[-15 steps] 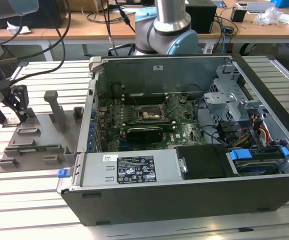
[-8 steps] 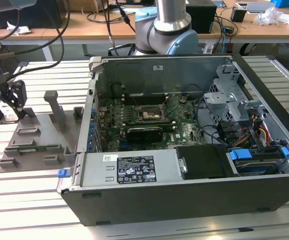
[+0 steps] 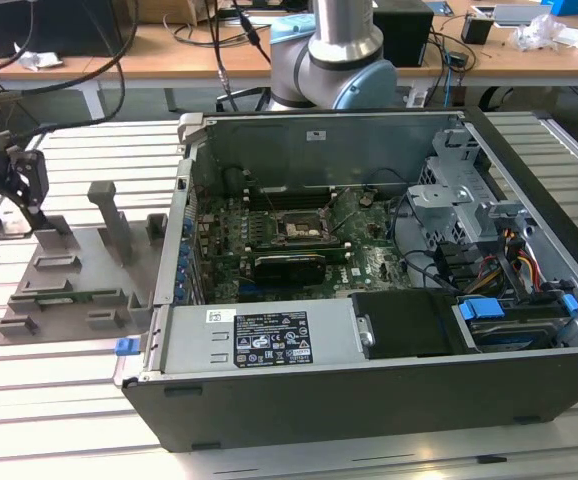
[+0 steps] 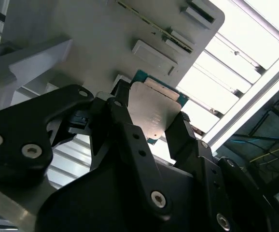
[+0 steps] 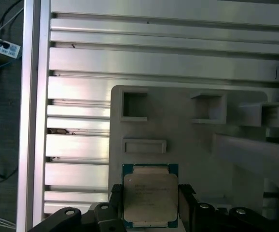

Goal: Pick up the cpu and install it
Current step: 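Pick up the cpu and move it towards the insertion slot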

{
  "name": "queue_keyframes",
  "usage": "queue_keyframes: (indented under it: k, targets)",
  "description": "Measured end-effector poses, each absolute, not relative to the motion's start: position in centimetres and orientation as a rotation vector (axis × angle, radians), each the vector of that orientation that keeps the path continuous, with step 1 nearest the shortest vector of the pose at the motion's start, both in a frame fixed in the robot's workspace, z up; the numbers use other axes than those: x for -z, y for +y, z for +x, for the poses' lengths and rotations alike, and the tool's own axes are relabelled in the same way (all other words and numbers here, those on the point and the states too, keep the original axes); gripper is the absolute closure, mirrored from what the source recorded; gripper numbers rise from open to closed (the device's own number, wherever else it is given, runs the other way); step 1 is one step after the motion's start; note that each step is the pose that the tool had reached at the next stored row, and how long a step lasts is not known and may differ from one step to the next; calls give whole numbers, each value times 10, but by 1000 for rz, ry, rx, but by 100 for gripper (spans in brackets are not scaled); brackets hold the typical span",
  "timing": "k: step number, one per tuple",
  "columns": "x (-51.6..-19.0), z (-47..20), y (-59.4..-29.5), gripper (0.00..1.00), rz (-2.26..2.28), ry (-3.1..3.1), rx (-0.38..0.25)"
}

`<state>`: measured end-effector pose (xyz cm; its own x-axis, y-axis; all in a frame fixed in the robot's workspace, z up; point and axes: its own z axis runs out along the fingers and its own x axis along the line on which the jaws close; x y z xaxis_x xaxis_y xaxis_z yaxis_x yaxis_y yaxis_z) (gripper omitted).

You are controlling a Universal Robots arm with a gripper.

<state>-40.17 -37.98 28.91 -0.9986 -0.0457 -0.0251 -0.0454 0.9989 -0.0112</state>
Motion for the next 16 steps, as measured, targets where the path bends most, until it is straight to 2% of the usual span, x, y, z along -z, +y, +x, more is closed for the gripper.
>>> queue_keyframes:
  k: [16]
  targets:
    - [-326, -402, -380, 46, -71, 3115, 17]
